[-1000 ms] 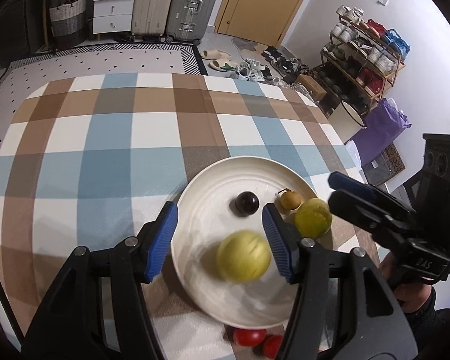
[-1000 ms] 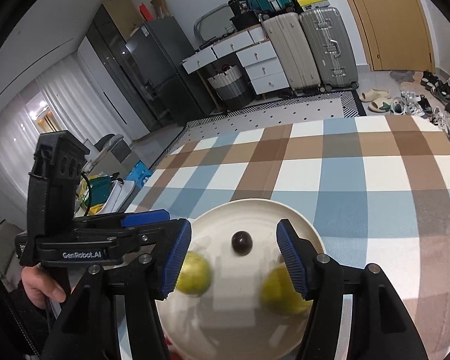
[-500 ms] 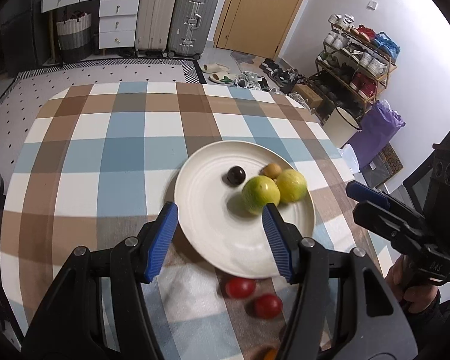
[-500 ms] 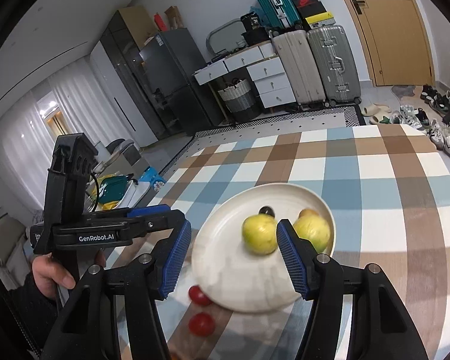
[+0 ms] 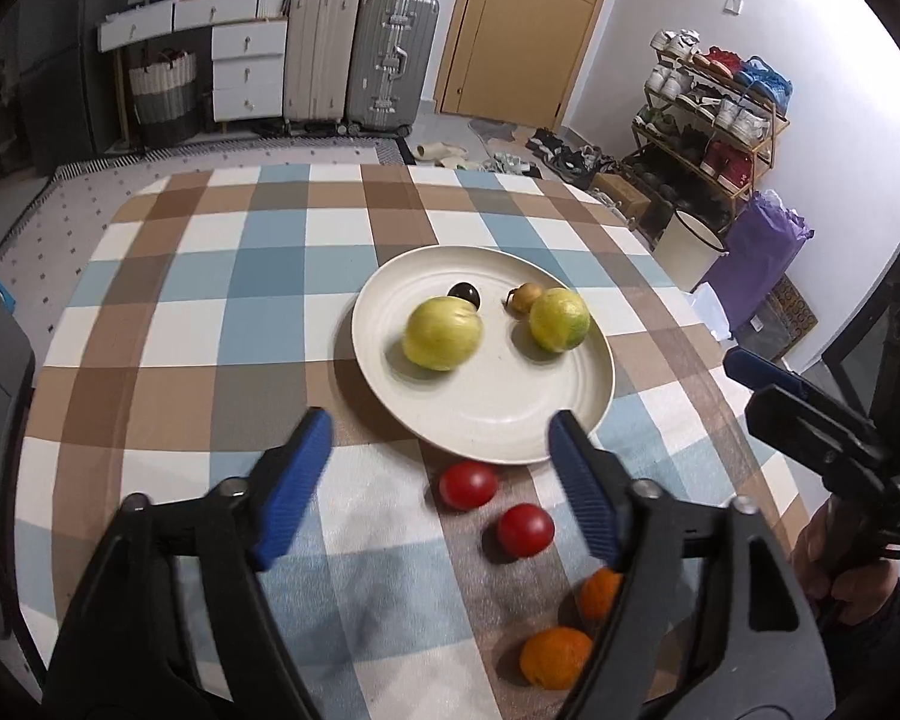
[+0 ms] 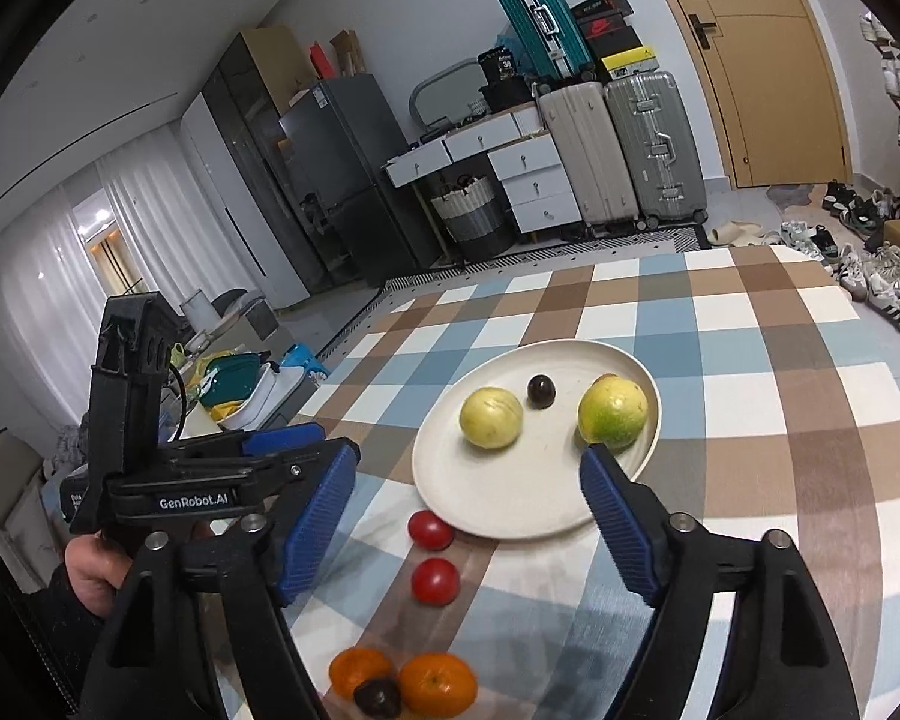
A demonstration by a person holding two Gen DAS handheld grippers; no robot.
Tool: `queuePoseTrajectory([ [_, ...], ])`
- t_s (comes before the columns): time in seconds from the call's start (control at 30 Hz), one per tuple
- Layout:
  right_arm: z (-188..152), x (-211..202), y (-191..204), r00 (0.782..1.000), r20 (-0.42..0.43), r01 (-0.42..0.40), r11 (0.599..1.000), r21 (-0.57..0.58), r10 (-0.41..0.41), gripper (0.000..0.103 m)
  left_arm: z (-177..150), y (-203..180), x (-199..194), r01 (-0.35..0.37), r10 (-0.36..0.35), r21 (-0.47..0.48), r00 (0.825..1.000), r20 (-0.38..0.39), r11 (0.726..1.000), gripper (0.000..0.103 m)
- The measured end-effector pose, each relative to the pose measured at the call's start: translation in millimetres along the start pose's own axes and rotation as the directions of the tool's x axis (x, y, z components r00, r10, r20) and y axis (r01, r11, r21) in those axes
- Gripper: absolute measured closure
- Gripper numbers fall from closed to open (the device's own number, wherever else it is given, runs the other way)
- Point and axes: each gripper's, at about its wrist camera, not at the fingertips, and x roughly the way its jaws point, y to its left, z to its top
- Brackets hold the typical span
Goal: Organize fruits
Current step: 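Withdraw both open tools from the plate toward the remaining fruits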
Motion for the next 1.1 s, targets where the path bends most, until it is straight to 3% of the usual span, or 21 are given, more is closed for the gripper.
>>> queuePoseTrajectory([
  [0.43,-25.7,-28.8,15.0,0.999,0.041,0.029,1.000,0.008,-0.030,0.002,-27.9,-14.7,-35.8,-0.028,0.028,0.018,0.999,0.023,0.999,0.014],
  [0.57,-34.6,-39.5,18.9,0.999,0.047,0.025,1.000,0.012,-0.025,0.002,-39.8,-20.4,-41.7,-0.045,0.044,0.032,0.999,0.027,0.998,0.010],
  [0.63,-38.7,-44.6,20.6,0.998,0.055,0.026,1.000,0.013,-0.026,0.001,-43.5,-20.7,-43.8,-0.050,0.049,0.026,0.998,0.034,0.998,0.002],
  [0.9,-54.7,-63.0,28.8,0.997,0.074,0.022,1.000,0.017,-0.023,0.001,-64.4,-17.4,-50.5,-0.049,0.050,-0.008,0.998,0.044,0.999,0.001],
  [1.1,-66.8,-70.6,29.6,0.997,0.077,0.019,0.999,0.030,-0.021,0.001,-87.3,-17.7,-38.2,-0.011,0.010,-0.021,1.000,-0.016,1.000,0.001],
])
